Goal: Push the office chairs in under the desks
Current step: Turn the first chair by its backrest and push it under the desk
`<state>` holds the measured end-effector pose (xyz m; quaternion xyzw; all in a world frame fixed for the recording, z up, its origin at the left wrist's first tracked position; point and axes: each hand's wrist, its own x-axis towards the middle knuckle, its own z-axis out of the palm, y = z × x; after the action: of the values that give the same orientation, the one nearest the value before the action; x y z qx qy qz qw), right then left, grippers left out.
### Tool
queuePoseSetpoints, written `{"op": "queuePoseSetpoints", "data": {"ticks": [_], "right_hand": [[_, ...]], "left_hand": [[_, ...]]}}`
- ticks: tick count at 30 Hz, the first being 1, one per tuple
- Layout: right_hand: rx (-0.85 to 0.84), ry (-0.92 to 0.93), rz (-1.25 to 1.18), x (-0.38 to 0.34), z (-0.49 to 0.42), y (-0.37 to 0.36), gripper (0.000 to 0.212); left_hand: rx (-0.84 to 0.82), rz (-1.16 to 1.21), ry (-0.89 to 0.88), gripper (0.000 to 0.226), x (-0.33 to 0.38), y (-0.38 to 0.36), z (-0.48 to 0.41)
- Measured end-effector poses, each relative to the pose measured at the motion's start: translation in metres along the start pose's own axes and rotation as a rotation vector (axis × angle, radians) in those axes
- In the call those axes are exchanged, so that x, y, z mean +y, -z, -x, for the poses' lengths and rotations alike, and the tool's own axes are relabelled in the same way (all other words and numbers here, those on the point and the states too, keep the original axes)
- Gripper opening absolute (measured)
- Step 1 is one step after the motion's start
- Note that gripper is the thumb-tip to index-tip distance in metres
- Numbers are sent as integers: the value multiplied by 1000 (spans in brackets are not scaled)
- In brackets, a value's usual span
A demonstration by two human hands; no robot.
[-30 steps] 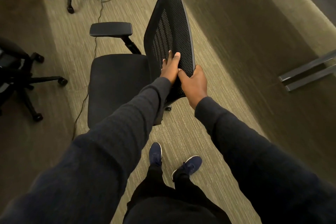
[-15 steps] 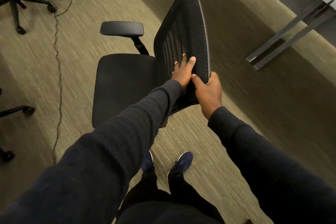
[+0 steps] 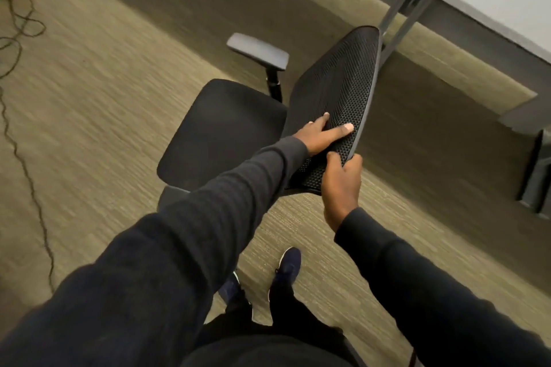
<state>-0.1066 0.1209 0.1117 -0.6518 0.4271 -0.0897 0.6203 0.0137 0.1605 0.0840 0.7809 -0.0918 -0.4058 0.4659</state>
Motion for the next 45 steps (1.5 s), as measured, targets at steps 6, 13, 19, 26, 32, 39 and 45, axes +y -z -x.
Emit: {"op": "queuePoseSetpoints", "data": {"ticks": [6, 13, 19, 26, 32, 39, 45], "right_hand": [[-157, -93, 27, 12, 47, -11, 21], [-447, 101, 800, -31, 15, 22, 24], [-38, 781, 1221, -31, -20, 48, 48], [142, 698, 1213, -27, -84, 73, 80], [100, 614, 944, -37, -139, 58, 85], [166, 624, 875, -59, -191, 46, 84], [161, 591, 845, -89, -235, 31, 85]], "left_hand": [[-177, -421, -14, 128, 36, 6, 11], [-159, -799, -186, 63, 37, 27, 22], [-29, -913, -268, 63, 25, 74, 38], [36, -1098, -309, 67, 31, 116, 15], [-4, -1143, -220, 70, 63, 140, -31], [-48, -1132, -198, 73, 99, 151, -94], [-80, -1139, -197, 66, 129, 172, -141]]}}
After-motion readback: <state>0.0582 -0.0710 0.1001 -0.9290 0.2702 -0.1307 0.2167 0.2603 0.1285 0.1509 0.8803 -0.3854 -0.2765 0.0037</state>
